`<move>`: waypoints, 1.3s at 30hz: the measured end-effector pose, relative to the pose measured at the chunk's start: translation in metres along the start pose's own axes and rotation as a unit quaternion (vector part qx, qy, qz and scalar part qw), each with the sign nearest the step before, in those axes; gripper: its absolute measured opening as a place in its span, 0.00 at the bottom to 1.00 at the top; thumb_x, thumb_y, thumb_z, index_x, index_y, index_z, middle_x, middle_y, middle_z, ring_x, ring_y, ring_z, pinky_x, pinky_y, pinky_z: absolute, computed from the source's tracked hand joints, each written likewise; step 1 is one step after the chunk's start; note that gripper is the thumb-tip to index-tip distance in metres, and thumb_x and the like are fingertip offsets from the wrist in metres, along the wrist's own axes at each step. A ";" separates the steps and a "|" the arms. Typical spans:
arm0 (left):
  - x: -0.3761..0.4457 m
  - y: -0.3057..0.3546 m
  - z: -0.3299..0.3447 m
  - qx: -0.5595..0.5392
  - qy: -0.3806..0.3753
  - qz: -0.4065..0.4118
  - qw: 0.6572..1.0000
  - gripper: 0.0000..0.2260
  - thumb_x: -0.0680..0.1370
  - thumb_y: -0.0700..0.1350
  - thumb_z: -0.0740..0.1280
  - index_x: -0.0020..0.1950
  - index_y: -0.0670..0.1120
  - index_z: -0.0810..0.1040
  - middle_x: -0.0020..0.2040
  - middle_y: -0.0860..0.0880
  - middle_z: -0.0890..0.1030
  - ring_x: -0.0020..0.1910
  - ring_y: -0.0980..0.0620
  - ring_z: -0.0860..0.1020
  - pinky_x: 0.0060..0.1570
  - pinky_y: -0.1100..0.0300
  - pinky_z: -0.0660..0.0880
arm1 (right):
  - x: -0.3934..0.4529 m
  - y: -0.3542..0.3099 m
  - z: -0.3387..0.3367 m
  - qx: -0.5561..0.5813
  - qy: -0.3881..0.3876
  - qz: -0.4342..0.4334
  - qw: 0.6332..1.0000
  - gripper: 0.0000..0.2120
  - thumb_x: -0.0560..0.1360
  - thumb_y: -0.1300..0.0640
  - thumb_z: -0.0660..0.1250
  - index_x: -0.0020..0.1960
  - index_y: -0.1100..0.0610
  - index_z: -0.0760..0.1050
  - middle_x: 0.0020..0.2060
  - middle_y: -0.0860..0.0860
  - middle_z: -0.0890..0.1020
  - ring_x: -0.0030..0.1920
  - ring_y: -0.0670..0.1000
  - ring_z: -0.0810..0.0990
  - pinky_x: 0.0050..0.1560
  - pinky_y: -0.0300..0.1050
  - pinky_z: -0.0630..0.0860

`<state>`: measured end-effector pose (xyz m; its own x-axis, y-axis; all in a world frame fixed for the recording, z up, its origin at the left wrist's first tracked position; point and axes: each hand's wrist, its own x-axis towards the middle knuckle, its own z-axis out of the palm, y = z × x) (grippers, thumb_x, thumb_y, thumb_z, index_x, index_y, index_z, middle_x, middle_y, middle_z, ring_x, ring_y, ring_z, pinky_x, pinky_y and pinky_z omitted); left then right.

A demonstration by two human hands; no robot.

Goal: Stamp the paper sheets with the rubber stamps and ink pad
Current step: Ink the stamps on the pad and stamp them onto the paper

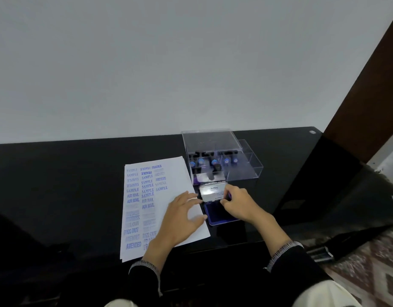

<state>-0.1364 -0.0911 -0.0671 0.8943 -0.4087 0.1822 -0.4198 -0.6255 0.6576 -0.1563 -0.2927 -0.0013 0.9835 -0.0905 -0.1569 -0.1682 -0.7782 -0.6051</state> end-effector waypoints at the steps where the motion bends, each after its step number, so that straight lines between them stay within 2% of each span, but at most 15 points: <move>1: -0.001 0.001 0.001 0.016 -0.016 0.003 1.000 0.23 0.75 0.58 0.69 0.69 0.56 0.73 0.73 0.59 0.66 0.75 0.58 0.56 0.73 0.60 0.49 | 0.002 -0.002 -0.001 -0.008 -0.007 -0.002 1.000 0.03 0.74 0.59 0.64 0.42 0.57 0.71 0.39 0.52 0.76 0.40 0.52 0.75 0.36 0.44 0.70; 6: -0.005 -0.005 0.007 0.077 -0.043 0.014 0.996 0.30 0.74 0.66 0.65 0.74 0.59 0.66 0.76 0.60 0.61 0.77 0.59 0.51 0.73 0.62 0.45 | 0.008 -0.009 -0.002 -0.039 -0.041 -0.007 0.998 0.02 0.73 0.60 0.63 0.44 0.57 0.70 0.42 0.53 0.76 0.43 0.53 0.76 0.39 0.46 0.72; 10: -0.006 -0.007 0.010 0.085 -0.032 0.021 0.996 0.30 0.74 0.67 0.64 0.74 0.60 0.65 0.76 0.60 0.61 0.76 0.60 0.52 0.74 0.61 0.46 | 0.010 -0.012 0.000 -0.060 -0.056 -0.010 0.997 0.03 0.73 0.61 0.62 0.45 0.58 0.69 0.42 0.53 0.75 0.43 0.55 0.75 0.40 0.49 0.73; 13: -0.006 -0.008 0.010 0.083 -0.031 0.023 0.996 0.32 0.72 0.70 0.61 0.74 0.61 0.65 0.76 0.60 0.62 0.76 0.60 0.53 0.74 0.60 0.47 | 0.010 -0.017 0.001 -0.093 -0.068 -0.014 0.993 0.03 0.73 0.61 0.62 0.45 0.57 0.68 0.41 0.52 0.73 0.43 0.54 0.74 0.36 0.46 0.70; 15: -0.006 -0.007 0.010 0.081 -0.034 0.023 0.996 0.33 0.71 0.72 0.58 0.74 0.61 0.65 0.76 0.60 0.62 0.76 0.60 0.53 0.74 0.60 0.46 | 0.010 -0.019 0.001 -0.111 -0.071 -0.016 0.991 0.04 0.73 0.61 0.63 0.44 0.56 0.67 0.41 0.51 0.72 0.43 0.55 0.74 0.38 0.46 0.70; 18: -0.006 -0.007 0.010 0.078 -0.031 0.021 0.996 0.30 0.74 0.68 0.62 0.74 0.60 0.65 0.76 0.60 0.62 0.76 0.60 0.53 0.74 0.61 0.45 | 0.011 -0.023 0.003 -0.152 -0.073 -0.026 0.985 0.06 0.72 0.60 0.63 0.42 0.55 0.65 0.40 0.51 0.71 0.44 0.56 0.74 0.39 0.49 0.71; 21: -0.007 -0.006 0.009 0.074 -0.027 0.022 0.997 0.29 0.75 0.66 0.64 0.74 0.60 0.65 0.76 0.60 0.62 0.76 0.59 0.54 0.74 0.61 0.45 | 0.011 -0.025 0.007 -0.186 -0.069 -0.036 0.979 0.08 0.71 0.61 0.62 0.40 0.55 0.63 0.39 0.52 0.70 0.42 0.57 0.72 0.34 0.46 0.65; 25: -0.007 -0.006 0.009 0.072 -0.040 0.017 0.996 0.29 0.75 0.66 0.64 0.74 0.60 0.65 0.75 0.60 0.62 0.76 0.59 0.53 0.74 0.61 0.44 | 0.013 -0.017 0.005 -0.130 -0.063 -0.019 0.989 0.07 0.71 0.62 0.62 0.40 0.55 0.64 0.40 0.53 0.73 0.42 0.57 0.74 0.37 0.49 0.71; 28: -0.004 -0.004 0.007 0.018 -0.041 -0.010 0.999 0.23 0.77 0.60 0.66 0.71 0.59 0.70 0.73 0.60 0.66 0.75 0.60 0.58 0.75 0.59 0.49 | 0.012 -0.018 0.009 -0.151 -0.054 -0.031 0.987 0.07 0.71 0.61 0.62 0.41 0.55 0.64 0.40 0.54 0.73 0.42 0.57 0.74 0.36 0.49 0.70; 30: -0.004 -0.001 0.003 -0.052 -0.008 -0.035 0.998 0.15 0.79 0.51 0.66 0.66 0.56 0.76 0.68 0.60 0.71 0.69 0.60 0.66 0.71 0.60 0.60 | 0.010 -0.020 0.012 -0.181 -0.047 -0.041 0.982 0.07 0.71 0.61 0.62 0.42 0.55 0.63 0.40 0.54 0.72 0.42 0.58 0.73 0.34 0.47 0.67; 32: -0.004 -0.001 -0.004 -0.064 0.050 -0.048 0.996 0.11 0.80 0.43 0.64 0.61 0.53 0.79 0.62 0.59 0.74 0.63 0.59 0.72 0.65 0.61 0.67 | 0.010 -0.018 0.013 -0.180 -0.045 -0.041 0.982 0.07 0.71 0.62 0.62 0.42 0.56 0.63 0.39 0.54 0.72 0.42 0.58 0.73 0.35 0.48 0.67; 34: -0.003 -0.005 -0.012 -0.043 0.107 -0.063 0.991 0.11 0.80 0.40 0.63 0.59 0.51 0.80 0.60 0.56 0.77 0.62 0.57 0.73 0.67 0.59 0.67 | 0.011 -0.015 0.010 -0.144 -0.049 -0.032 0.988 0.07 0.71 0.62 0.62 0.40 0.55 0.63 0.38 0.53 0.72 0.41 0.57 0.73 0.35 0.49 0.69; 36: 0.000 -0.014 -0.023 -0.012 0.144 -0.093 0.985 0.11 0.81 0.40 0.62 0.58 0.50 0.80 0.61 0.54 0.77 0.64 0.55 0.72 0.71 0.60 0.61 | 0.012 -0.015 0.007 -0.126 -0.054 -0.029 0.990 0.09 0.71 0.63 0.62 0.38 0.54 0.62 0.37 0.52 0.72 0.40 0.57 0.72 0.34 0.47 0.68; 38: 0.003 -0.025 -0.035 0.031 0.171 -0.121 0.977 0.11 0.80 0.39 0.62 0.59 0.49 0.80 0.62 0.52 0.78 0.65 0.53 0.71 0.72 0.60 0.56 | 0.012 -0.018 0.009 -0.153 -0.053 -0.039 0.986 0.10 0.71 0.62 0.62 0.38 0.54 0.61 0.36 0.51 0.70 0.40 0.57 0.71 0.33 0.45 0.64; 39: 0.004 -0.030 -0.040 0.053 0.185 -0.131 0.972 0.12 0.80 0.38 0.63 0.59 0.48 0.81 0.62 0.51 0.78 0.64 0.51 0.72 0.73 0.56 0.57 | 0.011 -0.021 0.011 -0.176 -0.046 -0.049 0.982 0.09 0.71 0.62 0.61 0.39 0.54 0.61 0.36 0.51 0.69 0.40 0.57 0.71 0.33 0.44 0.63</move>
<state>-0.1142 -0.0470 -0.0572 0.9588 0.0294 0.2825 -0.1661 -0.7488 0.6416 -0.1431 -0.2709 0.0010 0.9806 0.0399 -0.1919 -0.0232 -0.9485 -0.3159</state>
